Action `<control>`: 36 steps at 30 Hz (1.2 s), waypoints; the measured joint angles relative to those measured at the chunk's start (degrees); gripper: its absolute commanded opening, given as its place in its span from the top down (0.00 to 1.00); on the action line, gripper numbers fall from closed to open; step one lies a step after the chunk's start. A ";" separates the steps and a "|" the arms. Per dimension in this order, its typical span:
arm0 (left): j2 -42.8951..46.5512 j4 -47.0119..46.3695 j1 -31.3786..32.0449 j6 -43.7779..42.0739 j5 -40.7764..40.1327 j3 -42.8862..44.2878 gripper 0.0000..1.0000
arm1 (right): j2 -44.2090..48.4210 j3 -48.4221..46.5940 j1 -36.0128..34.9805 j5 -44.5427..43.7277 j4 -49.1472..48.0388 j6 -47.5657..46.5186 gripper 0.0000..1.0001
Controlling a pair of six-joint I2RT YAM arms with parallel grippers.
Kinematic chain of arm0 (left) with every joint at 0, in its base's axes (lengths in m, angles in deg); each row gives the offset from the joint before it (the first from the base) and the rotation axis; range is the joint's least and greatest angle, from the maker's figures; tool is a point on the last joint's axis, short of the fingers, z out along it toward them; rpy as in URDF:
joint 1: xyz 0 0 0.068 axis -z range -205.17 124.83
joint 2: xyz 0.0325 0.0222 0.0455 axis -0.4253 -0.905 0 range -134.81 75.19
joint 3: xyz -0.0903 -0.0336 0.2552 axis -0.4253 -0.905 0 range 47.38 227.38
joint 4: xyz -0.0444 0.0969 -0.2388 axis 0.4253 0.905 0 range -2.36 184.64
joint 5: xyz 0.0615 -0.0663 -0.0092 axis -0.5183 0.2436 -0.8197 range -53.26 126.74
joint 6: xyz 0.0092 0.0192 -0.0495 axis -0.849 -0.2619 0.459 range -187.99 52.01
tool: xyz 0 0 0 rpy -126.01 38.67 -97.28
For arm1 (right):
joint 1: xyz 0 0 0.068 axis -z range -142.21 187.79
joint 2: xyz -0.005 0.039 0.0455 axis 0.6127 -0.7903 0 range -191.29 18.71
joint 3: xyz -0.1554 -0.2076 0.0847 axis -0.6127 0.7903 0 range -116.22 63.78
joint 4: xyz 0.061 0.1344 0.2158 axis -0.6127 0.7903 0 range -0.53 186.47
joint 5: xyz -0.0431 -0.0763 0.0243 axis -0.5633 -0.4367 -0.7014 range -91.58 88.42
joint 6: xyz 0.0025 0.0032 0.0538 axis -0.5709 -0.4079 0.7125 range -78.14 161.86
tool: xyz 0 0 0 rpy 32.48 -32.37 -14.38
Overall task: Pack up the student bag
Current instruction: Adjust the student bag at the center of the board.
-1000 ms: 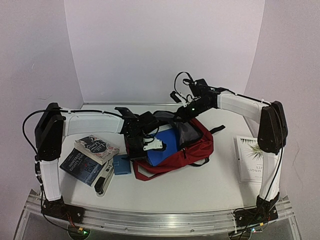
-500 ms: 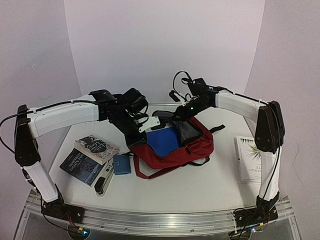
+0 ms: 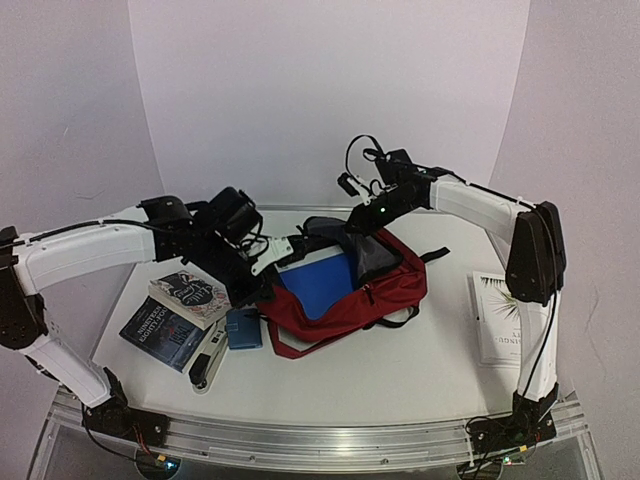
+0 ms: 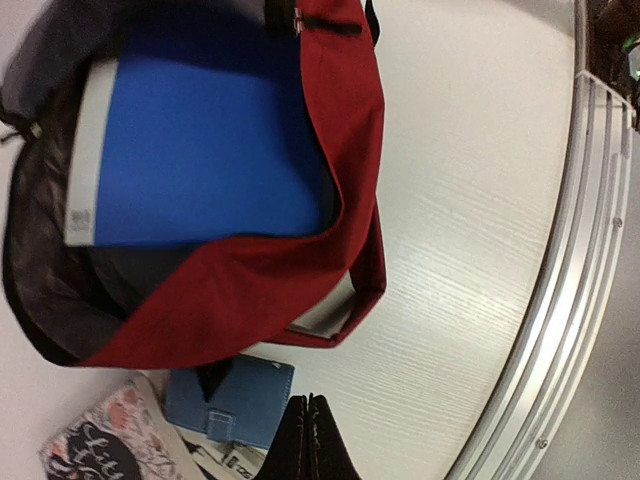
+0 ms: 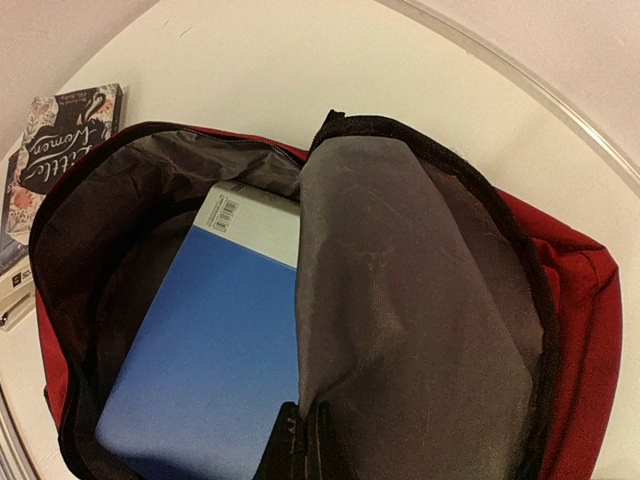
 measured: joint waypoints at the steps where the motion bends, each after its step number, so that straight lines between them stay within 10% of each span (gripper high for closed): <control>1: -0.08 -0.84 0.00 0.93 0.12 -2.25 0.71 | -0.18 -0.40 0.07 -0.02 -0.02 -0.02 1.00; 7: -4.75 -3.45 0.38 2.90 -0.07 -2.60 0.42 | -0.32 -0.53 0.27 0.26 0.04 0.03 1.00; 21: -26.95 -3.91 0.50 -7.16 4.48 13.30 0.42 | -0.32 2.37 0.27 1.30 -0.55 0.18 1.00; 32: -31.19 -0.86 0.50 -9.75 6.22 14.71 0.98 | -0.32 2.37 0.27 1.30 -0.57 0.05 1.00; 36: -31.19 0.34 0.61 -9.45 4.35 16.22 1.00 | -0.32 2.35 0.27 1.30 -0.57 0.07 1.00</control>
